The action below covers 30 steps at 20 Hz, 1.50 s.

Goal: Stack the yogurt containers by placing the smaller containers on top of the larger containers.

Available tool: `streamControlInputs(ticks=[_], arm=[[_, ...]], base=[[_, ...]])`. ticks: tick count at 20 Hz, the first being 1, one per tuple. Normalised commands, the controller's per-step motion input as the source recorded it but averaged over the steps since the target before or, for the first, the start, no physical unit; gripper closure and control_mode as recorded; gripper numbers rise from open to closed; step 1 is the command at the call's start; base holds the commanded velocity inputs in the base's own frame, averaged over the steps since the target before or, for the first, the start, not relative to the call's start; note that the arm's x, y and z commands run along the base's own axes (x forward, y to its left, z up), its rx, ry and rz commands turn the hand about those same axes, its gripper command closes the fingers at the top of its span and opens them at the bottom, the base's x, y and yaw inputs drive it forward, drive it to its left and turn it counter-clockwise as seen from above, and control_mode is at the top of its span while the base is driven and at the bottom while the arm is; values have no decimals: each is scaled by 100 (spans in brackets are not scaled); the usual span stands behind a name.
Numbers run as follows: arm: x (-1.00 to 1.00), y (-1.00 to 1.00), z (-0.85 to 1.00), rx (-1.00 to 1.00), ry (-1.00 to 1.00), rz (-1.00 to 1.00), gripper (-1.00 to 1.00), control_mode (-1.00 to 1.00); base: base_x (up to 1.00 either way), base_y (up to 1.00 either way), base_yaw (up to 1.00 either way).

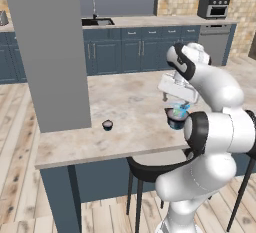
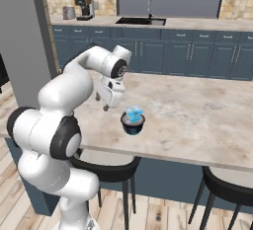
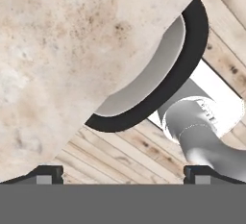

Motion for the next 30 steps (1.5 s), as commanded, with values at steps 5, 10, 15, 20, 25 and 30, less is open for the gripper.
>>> streamControlInputs(ticks=[5,10,15,20,25,30], arm=[[-5,45,10,-8,3,13,-100,-100],[-8,41,11,-9,4,12,-100,-100],[-9,43,5,-12,0,13,-100,-100],[-7,31,0,-4,0,15,-100,-100],[0,30,0,0,-6,12,-100,-100],[-2,23,0,0,-11,11,-100,-100]], base=[[0,0,0],[0,0,0],[0,0,0],[0,0,0],[0,0,0],[0,0,0]])
